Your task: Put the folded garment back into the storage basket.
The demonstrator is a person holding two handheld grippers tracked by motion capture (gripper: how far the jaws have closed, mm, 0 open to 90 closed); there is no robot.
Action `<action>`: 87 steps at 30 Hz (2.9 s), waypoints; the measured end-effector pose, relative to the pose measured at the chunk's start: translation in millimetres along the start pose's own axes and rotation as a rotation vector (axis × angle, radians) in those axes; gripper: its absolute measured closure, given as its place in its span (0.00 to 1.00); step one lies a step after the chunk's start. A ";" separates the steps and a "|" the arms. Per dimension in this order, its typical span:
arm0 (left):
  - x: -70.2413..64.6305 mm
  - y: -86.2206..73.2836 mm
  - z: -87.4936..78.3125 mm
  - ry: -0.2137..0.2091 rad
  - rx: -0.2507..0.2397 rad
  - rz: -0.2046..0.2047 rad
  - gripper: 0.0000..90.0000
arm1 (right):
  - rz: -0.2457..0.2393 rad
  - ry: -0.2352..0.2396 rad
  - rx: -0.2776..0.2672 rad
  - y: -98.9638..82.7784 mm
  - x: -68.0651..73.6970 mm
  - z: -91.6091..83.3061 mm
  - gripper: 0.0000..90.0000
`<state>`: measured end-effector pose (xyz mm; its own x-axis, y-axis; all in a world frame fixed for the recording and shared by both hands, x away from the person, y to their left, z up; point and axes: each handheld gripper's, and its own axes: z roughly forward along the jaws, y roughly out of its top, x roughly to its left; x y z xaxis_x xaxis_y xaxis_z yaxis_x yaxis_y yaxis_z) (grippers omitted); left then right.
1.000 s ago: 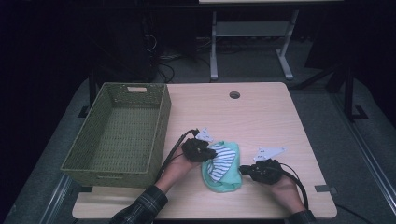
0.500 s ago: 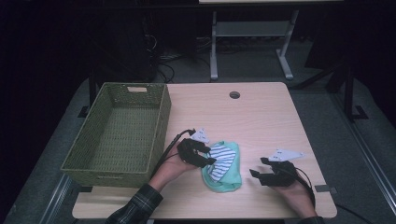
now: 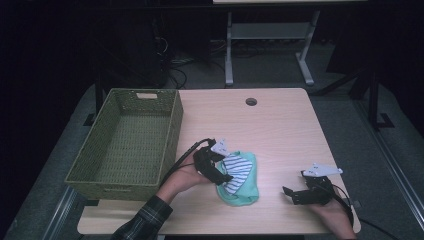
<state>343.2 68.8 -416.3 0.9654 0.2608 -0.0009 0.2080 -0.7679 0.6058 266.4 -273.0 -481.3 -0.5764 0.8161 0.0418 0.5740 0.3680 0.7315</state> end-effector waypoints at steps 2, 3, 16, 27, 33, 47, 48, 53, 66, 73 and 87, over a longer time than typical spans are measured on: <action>-1.9 1.0 2.5 -0.004 0.017 0.018 0.21 | 0.002 0.003 0.017 0.2 0.0 1.6 0.06; -2.5 1.4 3.6 -0.008 0.023 0.021 0.20 | 0.000 0.003 0.026 0.6 -0.3 2.5 0.05; -3.2 -3.4 29.0 -0.033 0.114 0.053 0.19 | -0.012 0.001 0.033 0.9 0.4 3.5 0.04; -3.6 -9.0 33.7 -0.032 0.154 0.052 0.19 | -0.013 0.002 0.034 0.9 0.4 3.5 0.04; -2.8 -11.2 35.1 -0.046 0.172 0.026 0.19 | -0.014 0.001 0.034 0.9 0.4 3.6 0.04; -7.1 -10.2 32.5 -0.082 0.181 0.016 0.35 | -0.015 0.000 0.034 0.8 0.5 3.6 0.04; -7.5 -9.8 31.9 -0.084 0.186 0.020 0.39 | -0.015 0.000 0.033 0.8 0.5 3.6 0.04; -11.3 -9.9 31.1 -0.105 0.155 0.005 0.58 | -0.014 0.000 0.034 0.8 0.5 3.5 0.04; -13.9 -7.6 30.4 -0.119 0.144 -0.040 0.81 | -0.016 -0.002 0.035 0.9 0.6 3.6 0.04; -12.7 -5.2 24.6 -0.133 0.111 -0.064 0.81 | -0.014 -0.002 0.036 1.0 0.7 3.6 0.04; -11.3 5.0 10.4 -0.155 0.071 -0.085 0.82 | -0.016 -0.001 0.035 0.9 0.6 3.6 0.04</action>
<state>335.0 55.9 -421.5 0.9553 0.2377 -0.1760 0.2956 -0.7878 0.5404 268.7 -270.5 -483.1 -0.5848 0.8106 0.0297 0.5851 0.3962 0.7076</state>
